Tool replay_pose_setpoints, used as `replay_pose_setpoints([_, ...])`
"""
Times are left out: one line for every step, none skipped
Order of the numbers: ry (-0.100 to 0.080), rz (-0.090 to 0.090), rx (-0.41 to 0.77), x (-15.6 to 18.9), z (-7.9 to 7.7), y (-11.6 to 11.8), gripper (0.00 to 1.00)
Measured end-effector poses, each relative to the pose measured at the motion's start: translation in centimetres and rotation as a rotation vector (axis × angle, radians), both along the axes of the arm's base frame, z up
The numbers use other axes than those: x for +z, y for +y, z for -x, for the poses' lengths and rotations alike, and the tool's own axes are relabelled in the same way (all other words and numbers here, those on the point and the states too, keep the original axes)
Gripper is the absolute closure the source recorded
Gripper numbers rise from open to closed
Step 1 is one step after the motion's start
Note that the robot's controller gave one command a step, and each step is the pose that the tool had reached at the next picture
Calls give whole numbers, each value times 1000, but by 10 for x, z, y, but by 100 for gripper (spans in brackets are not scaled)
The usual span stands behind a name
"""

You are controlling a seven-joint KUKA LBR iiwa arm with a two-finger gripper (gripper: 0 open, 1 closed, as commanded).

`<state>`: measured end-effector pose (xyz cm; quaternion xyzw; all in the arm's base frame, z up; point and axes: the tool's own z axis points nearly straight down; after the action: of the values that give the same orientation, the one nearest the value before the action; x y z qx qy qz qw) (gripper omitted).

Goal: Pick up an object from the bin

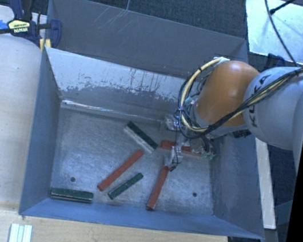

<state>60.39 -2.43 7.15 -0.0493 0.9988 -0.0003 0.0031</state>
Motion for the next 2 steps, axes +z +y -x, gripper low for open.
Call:
replay_pose_setpoints([-7,0,0,3,-2,0,100])
replay_pose_setpoints([-1,0,1,0,0,0,0])
